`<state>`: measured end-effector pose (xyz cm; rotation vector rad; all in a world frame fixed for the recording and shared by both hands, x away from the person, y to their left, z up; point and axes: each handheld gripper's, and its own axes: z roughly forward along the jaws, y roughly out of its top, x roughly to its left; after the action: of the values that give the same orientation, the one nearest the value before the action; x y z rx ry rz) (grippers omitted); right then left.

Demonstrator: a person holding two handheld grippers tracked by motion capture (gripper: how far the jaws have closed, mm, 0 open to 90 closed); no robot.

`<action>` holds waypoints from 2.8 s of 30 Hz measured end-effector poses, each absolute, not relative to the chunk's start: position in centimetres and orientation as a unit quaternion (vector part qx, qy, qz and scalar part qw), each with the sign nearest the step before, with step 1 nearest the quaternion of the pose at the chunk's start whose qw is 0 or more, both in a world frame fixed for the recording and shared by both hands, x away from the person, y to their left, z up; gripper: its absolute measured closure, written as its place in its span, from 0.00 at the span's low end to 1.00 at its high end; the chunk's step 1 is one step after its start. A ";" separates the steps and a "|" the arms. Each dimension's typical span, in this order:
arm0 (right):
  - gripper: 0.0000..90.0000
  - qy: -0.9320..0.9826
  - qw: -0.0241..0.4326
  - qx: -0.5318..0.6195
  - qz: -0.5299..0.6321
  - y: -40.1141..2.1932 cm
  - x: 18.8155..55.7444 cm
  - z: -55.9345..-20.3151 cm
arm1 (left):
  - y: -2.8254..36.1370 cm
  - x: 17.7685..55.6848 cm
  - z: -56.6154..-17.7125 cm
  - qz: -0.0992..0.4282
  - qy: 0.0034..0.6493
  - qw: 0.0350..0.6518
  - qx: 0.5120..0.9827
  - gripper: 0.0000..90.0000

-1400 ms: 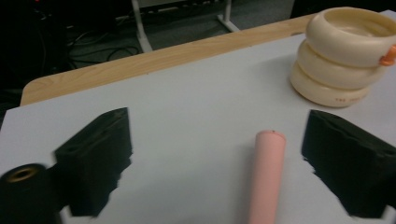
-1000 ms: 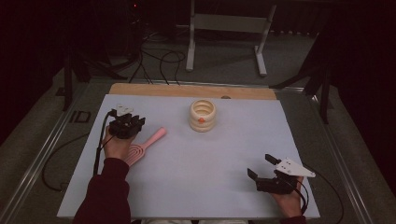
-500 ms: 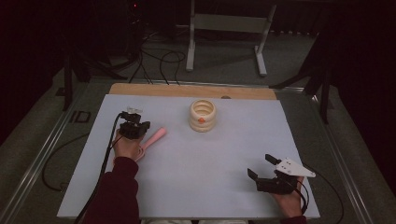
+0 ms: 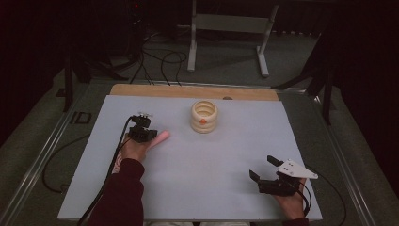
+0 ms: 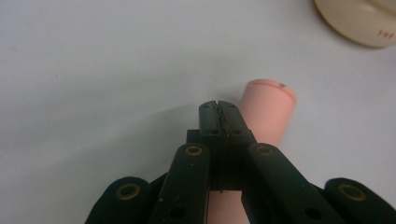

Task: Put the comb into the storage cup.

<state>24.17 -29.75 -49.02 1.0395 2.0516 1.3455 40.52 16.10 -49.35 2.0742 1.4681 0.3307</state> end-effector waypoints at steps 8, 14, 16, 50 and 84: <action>0.10 0.749 0.237 0.378 0.490 -29.8 24.2 -49.0 | 15.4 39.7 -49.5 0.120 0.534 0.281 0.789 1.00; 0.10 0.747 0.237 0.380 0.491 -29.8 24.2 -49.0 | 15.4 38.1 -49.9 0.112 0.524 0.276 0.798 1.00; 0.10 0.747 0.236 0.381 0.491 -29.8 24.1 -49.0 | 15.7 37.5 -49.9 0.110 0.521 0.281 0.798 1.00; 0.10 0.749 0.233 0.379 0.491 -29.6 24.1 -49.0 | 20.0 31.9 -50.0 0.101 0.503 0.278 0.812 0.99; 0.10 0.750 0.234 0.376 0.492 -29.6 24.1 -49.0 | 21.1 28.6 -46.4 0.167 0.443 0.407 0.781 0.59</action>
<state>24.11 -29.61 -49.00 1.0317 2.0587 1.3493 28.63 21.08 -46.41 1.9692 1.1169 0.4205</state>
